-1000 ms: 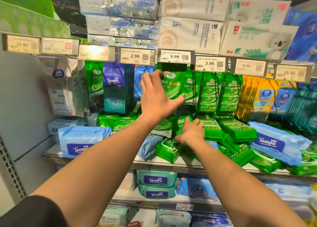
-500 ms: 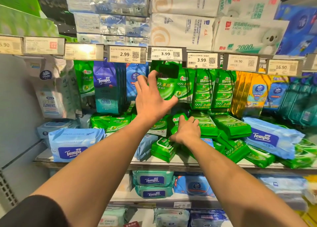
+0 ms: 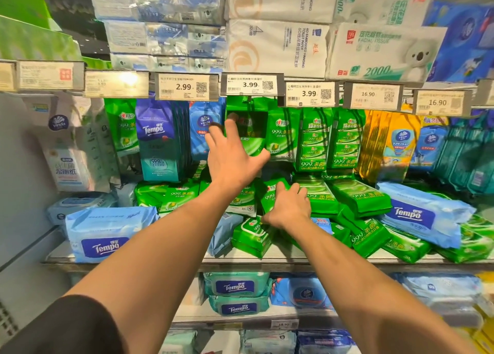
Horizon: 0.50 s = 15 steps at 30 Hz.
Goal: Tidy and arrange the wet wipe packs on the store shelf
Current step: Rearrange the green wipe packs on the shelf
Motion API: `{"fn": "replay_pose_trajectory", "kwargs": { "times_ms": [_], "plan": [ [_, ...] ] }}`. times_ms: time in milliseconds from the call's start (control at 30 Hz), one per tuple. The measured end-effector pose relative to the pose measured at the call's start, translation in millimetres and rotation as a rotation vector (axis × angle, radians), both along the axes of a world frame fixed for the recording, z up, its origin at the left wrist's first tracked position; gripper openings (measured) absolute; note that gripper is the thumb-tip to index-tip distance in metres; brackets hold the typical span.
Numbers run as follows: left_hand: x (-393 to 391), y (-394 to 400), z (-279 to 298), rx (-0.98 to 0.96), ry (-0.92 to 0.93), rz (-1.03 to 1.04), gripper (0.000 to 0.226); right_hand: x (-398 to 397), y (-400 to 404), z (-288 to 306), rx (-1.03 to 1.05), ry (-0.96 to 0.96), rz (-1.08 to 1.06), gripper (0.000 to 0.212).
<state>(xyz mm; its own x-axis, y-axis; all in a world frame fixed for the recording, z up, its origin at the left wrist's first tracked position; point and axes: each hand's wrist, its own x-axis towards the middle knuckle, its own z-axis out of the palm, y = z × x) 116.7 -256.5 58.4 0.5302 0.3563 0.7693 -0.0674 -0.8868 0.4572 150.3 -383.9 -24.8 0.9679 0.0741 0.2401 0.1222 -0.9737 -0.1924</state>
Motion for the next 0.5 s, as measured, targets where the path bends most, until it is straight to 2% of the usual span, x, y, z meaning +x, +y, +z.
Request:
{"fn": "replay_pose_trajectory", "kwargs": {
  "times_ms": [133,267,333,367,500],
  "plan": [
    [14.4,-2.0,2.8,0.008,0.105,0.045,0.082,1.6,0.4,-0.5,-0.007,-0.009,0.006,0.093],
    [38.3,2.8,7.5,0.053,0.276,0.078,0.062,3.0,0.0,-2.8,-0.016,-0.019,0.013,0.094],
    [54.3,9.0,5.8,0.057,0.417,0.059,0.07,3.6,-1.1,-3.4,-0.018,-0.029,0.02,0.092],
    [61.7,11.7,4.2,0.025,0.424,0.029,0.076,4.1,-1.6,-4.0,-0.02,-0.032,0.025,0.091],
    [79.8,10.9,8.8,-0.06,0.306,-0.035,0.104,6.5,-1.5,-4.1,-0.027,-0.028,0.03,0.091]
  ]
}}
